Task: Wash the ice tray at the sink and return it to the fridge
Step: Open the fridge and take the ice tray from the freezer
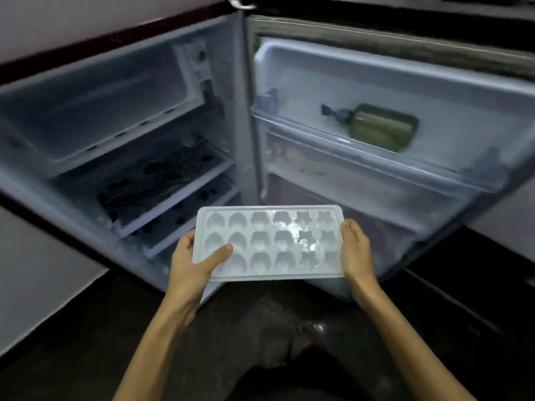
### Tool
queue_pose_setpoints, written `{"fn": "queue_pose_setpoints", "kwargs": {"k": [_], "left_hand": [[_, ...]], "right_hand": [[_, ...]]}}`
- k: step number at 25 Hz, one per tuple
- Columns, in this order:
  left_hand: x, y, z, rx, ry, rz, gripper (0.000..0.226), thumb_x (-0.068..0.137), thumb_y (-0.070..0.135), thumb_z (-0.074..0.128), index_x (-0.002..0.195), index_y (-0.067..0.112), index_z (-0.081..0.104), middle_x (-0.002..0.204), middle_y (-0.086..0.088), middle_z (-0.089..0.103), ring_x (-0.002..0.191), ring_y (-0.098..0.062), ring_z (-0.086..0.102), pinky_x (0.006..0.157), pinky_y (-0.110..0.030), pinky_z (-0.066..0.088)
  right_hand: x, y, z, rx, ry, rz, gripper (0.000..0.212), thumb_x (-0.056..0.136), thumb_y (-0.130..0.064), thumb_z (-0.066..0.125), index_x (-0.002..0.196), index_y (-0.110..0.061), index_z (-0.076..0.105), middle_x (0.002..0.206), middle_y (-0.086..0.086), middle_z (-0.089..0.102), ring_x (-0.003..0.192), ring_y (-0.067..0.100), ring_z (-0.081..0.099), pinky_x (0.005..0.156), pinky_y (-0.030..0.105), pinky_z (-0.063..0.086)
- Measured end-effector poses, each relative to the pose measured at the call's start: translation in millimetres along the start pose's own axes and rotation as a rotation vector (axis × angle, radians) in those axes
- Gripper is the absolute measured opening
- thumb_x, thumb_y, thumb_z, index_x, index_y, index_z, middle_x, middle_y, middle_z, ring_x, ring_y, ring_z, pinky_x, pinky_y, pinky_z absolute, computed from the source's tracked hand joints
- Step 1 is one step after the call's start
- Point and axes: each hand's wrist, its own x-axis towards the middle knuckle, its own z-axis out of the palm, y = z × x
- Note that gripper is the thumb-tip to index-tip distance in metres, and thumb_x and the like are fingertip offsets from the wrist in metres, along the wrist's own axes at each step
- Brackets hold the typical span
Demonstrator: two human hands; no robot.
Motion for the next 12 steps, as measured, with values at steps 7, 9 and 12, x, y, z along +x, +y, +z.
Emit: {"fn": "queue_pose_setpoints", "kwargs": {"k": [7, 9, 12], "left_hand": [[-35.8, -30.5, 95.5, 0.196, -0.499, -0.096, 0.042, 0.075, 0.006, 0.074, 0.109, 0.018, 0.053, 0.103, -0.003, 0.066, 0.088, -0.019, 0.066, 0.07, -0.029, 0.053], [-47.3, -36.8, 125.3, 0.235, -0.633, -0.128, 0.041, 0.074, 0.006, 0.075, 0.107, 0.019, 0.053, 0.102, -0.005, 0.067, 0.088, -0.022, 0.067, 0.071, -0.031, 0.053], [-68.3, -49.1, 172.1, 0.308, -0.817, -0.144, 0.036, 0.075, 0.007, 0.074, 0.103, 0.019, 0.055, 0.103, -0.009, 0.068, 0.088, -0.025, 0.067, 0.072, -0.033, 0.052]], "right_hand": [[-90.9, 56.0, -117.6, 0.079, 0.46, 0.21, 0.032, 0.101, -0.021, 0.03, 0.094, 0.001, 0.052, 0.082, 0.007, 0.056, 0.073, 0.017, 0.052, 0.061, 0.023, 0.042], [-116.8, 67.5, -144.2, 0.105, 0.58, 0.249, 0.033, 0.101, -0.021, 0.03, 0.094, 0.002, 0.052, 0.08, 0.006, 0.055, 0.071, 0.016, 0.052, 0.058, 0.02, 0.041], [-155.1, 82.4, -181.4, 0.168, 0.756, 0.303, 0.032, 0.101, -0.021, 0.03, 0.096, 0.001, 0.053, 0.084, 0.012, 0.057, 0.074, 0.021, 0.054, 0.064, 0.029, 0.042]]}}
